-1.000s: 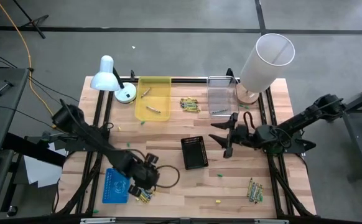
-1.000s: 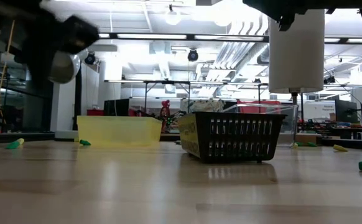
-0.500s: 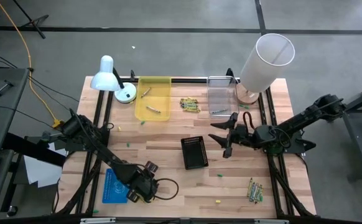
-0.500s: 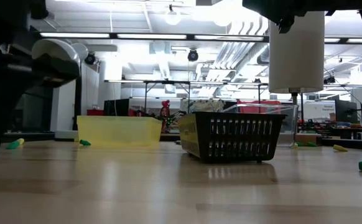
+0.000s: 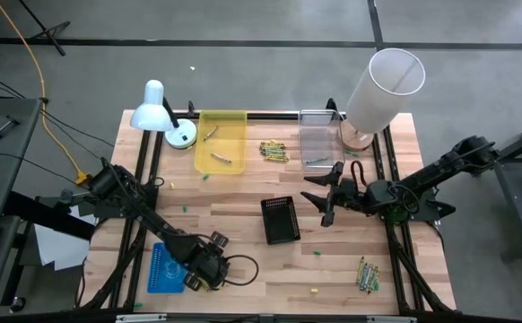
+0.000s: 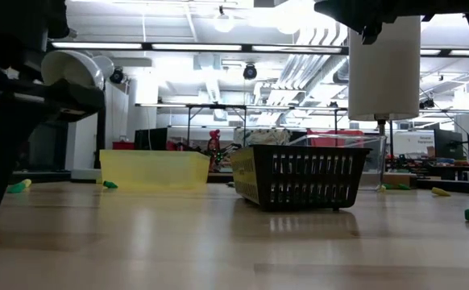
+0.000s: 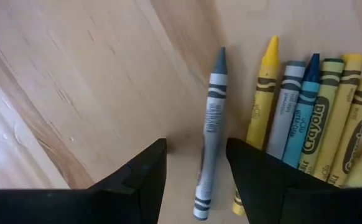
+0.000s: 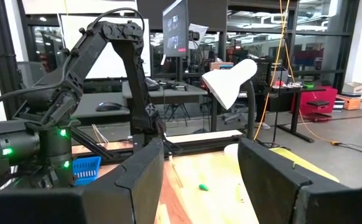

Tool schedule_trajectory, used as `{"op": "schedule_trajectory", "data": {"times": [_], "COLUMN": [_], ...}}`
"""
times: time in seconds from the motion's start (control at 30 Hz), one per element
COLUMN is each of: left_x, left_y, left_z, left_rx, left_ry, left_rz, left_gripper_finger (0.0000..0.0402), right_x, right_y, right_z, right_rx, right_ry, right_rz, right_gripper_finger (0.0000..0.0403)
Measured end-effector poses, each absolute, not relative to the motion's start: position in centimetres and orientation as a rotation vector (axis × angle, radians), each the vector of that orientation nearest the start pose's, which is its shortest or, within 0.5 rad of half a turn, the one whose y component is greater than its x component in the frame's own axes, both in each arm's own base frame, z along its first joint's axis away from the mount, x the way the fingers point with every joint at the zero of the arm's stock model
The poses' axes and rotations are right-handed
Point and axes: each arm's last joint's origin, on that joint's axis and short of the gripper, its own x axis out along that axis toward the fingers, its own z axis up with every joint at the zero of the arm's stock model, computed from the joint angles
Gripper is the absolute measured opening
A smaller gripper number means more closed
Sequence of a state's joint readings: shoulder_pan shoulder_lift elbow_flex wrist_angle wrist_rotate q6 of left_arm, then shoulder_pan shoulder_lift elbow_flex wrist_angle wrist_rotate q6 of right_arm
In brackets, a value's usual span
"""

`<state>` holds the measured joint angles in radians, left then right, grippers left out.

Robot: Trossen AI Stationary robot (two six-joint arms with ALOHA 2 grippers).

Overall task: Sort crayons
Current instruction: Put the gray crayon into the yellow transparent bin

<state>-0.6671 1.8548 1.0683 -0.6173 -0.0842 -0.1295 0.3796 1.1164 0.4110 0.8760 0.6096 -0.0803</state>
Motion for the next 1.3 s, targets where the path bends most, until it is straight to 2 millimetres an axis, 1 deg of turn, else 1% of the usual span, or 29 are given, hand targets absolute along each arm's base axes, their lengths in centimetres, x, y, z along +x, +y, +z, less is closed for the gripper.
{"op": "schedule_trajectory", "data": {"times": [0.13,0.2,0.27,0.4,0.43,0.57,0.67,0.73,0.83,0.97,1.03,1.1,1.17,1.23,1.3], "left_x": [25.9,26.2,26.4,26.8,26.8,27.0,26.6,26.7,26.2,26.5,27.0,27.3,27.7,27.8,27.5], "left_y": [-19.7,-19.4,-19.1,-18.5,-18.4,-17.7,-16.2,-15.5,-14.0,-11.9,-11.3,-10.7,-9.9,-8.7,-7.2], "left_z": [12.7,12.7,12.7,12.6,12.7,13.4,14.9,17.1,20.6,25.5,27.3,27.9,27.8,26.5,24.4], "left_rx": [0.408,0.397,0.391,0.389,0.383,0.361,0.402,0.419,0.439,0.444,0.431,0.432,0.414,0.376,0.326], "left_ry": [1.357,1.351,1.352,1.356,1.359,1.349,1.344,1.255,1.117,0.82,0.672,0.516,0.352,0.232,0.154], "left_rz": [-0.387,-0.382,-0.371,-0.349,-0.349,-0.339,-0.251,-0.182,-0.083,0.048,0.053,0.032,0.002,-0.016,-0.007], "left_gripper_finger": [0.0162,0.0148,0.0119,0.0026,0.0014,0.0008,0.0003,0.0002,0.0001,0.0001,0.0001,0.0001,0.0,0.0,0.0], "right_x": [21.0,21.0,21.0,21.0,21.0,21.0,21.0,21.0,21.0,21.0,21.1,21.1,21.1,21.1,21.2], "right_y": [6.6,6.6,6.6,6.6,6.6,6.6,6.6,6.6,6.6,6.6,6.6,6.6,6.6,6.7,6.7], "right_z": [24.3,24.3,24.3,24.3,24.3,24.3,24.3,24.3,24.2,24.2,24.1,24.0,23.8,23.6,23.4], "right_rx": [0.001,0.001,-0.003,-0.004,-0.004,0.001,0.001,0.001,-0.003,-0.001,0.012,0.018,0.021,0.02,0.009], "right_ry": [-0.138,-0.139,-0.139,-0.138,-0.138,-0.138,-0.138,-0.138,-0.131,-0.128,-0.122,-0.113,-0.094,-0.082,-0.062], "right_rz": [-0.235,-0.235,-0.236,-0.236,-0.236,-0.236,-0.236,-0.235,-0.235,-0.235,-0.234,-0.232,-0.23,-0.228,-0.225], "right_gripper_finger": [0.02,0.02,0.02,0.02,0.02,0.02,0.02,0.02,0.02,0.02,0.02,0.02,0.02,0.02,0.02]}}
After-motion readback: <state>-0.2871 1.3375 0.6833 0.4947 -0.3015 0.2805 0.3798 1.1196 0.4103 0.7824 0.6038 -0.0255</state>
